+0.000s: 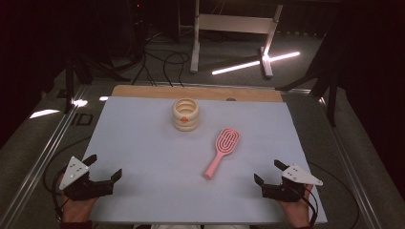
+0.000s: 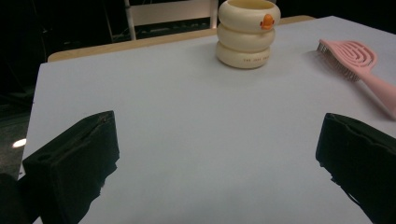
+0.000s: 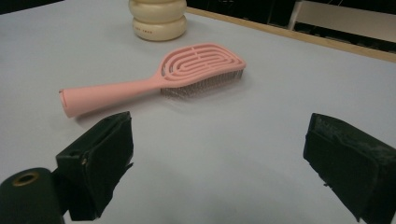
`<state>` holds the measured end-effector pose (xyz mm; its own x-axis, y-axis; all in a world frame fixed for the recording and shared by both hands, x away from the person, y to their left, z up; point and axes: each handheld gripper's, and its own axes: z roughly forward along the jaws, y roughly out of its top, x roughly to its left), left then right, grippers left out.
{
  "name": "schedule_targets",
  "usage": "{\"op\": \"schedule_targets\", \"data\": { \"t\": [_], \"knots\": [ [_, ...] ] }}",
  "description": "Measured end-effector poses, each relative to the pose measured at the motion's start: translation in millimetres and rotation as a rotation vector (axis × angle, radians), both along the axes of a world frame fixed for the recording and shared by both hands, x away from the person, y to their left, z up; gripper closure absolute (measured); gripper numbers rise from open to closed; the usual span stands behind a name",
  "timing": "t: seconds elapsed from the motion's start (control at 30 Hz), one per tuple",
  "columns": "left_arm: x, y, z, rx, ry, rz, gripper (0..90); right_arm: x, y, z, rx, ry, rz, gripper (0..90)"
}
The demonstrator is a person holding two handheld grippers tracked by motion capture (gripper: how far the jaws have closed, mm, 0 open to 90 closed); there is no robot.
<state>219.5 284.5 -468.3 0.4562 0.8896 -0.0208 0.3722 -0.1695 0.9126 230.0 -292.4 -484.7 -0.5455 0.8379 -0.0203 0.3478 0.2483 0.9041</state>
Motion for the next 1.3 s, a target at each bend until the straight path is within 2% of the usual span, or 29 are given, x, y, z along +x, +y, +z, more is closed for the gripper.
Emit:
{"op": "schedule_targets", "data": {
  "t": [0.17, 0.3, 0.63, 0.73, 0.9, 1.1, 1.2, 1.3],
  "knots": [
    [1.6, -0.4, -3.0, 0.000, 0.011, -0.004, 0.0, 1.9, 1.0, -1.6, -0.007, 0.006, 0.000, 8.4],
    [2.5, -1.8, -5.4, 0.023, 0.017, -0.001, 0.0, 2.8, 2.8, -1.5, -0.012, 0.012, 0.005, 8.5],
    [1.6, -1.5, -5.6, -0.002, 0.001, -0.018, 0.0, 4.4, 6.1, -0.4, -0.009, 0.024, 0.010, 8.6],
    [0.1, -3.1, -4.4, 0.008, -0.020, -0.017, 0.0, 4.4, 8.0, 1.7, -0.001, 0.031, 0.012, 8.6],
    [-2.3, -3.7, -3.7, -0.006, -0.047, -0.020, 0.0, 5.6, 13.8, 8.4, -0.008, 0.031, 0.028, 8.4],
    [-1.2, -4.3, -5.1, -0.024, -0.032, -0.026, 0.0, 6.2, 18.7, 16.5, -0.005, 0.033, 0.032, 8.5],
    [-1.1, -5.9, -5.5, -0.017, -0.033, -0.021, 0.0, 8.8, 19.8, 20.4, 0.010, 0.044, 0.042, 8.5],
    [-1.2, -6.3, -5.5, -0.016, -0.031, -0.020, 0.0, 12.6, 23.4, 25.1, 0.004, 0.047, 0.047, 8.5]
  ]
}}
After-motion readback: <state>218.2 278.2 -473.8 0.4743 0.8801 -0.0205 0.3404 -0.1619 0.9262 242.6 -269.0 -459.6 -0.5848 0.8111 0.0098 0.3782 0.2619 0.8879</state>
